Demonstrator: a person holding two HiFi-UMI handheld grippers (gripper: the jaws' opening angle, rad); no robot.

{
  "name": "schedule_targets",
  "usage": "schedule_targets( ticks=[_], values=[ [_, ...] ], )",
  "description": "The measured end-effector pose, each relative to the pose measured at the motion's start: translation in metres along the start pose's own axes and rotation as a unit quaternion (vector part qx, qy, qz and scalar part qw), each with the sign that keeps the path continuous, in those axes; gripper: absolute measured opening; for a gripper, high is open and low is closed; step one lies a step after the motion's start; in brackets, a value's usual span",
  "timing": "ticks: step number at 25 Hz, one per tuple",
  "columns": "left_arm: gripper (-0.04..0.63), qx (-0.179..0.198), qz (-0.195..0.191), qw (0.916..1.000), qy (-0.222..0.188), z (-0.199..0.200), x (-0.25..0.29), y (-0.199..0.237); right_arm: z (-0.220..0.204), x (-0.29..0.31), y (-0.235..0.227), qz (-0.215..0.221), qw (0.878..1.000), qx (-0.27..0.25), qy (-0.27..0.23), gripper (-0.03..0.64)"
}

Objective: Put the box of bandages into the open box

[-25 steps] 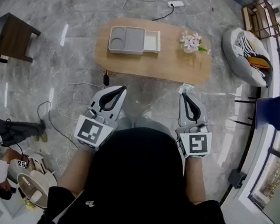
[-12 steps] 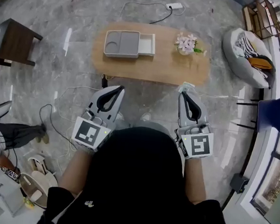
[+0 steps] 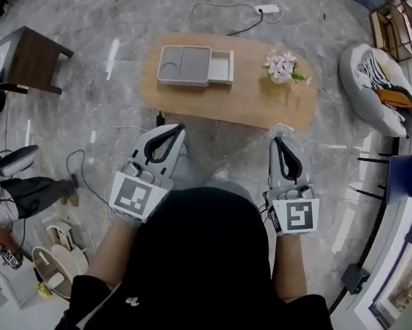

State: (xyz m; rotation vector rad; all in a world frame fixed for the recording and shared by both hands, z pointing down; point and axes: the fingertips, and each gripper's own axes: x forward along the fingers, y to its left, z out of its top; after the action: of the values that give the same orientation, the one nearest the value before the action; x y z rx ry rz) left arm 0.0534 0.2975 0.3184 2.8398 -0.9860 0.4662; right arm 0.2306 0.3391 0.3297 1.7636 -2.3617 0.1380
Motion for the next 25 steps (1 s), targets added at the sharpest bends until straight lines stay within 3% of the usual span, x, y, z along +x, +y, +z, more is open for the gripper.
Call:
schedule_targets(
  ticks=[11,17,25],
  values=[
    [0.011,0.006,-0.02,0.9997,-0.009,0.004,0.03,0.074,0.012,0.072,0.001,-0.009,0.999,-0.008,0.03,-0.002],
    [0.011,-0.023,-0.03,0.9993,-0.003,0.006,0.041,0.13,0.022,0.124,0.01,-0.024,0.999,-0.011,0.043,-0.002],
    [0.011,-0.034,-0.05,0.9982,-0.003,-0.004,0.043,0.202,0.034,0.19,0.032,-0.04,0.998,-0.016,0.055,-0.002]
  ],
)
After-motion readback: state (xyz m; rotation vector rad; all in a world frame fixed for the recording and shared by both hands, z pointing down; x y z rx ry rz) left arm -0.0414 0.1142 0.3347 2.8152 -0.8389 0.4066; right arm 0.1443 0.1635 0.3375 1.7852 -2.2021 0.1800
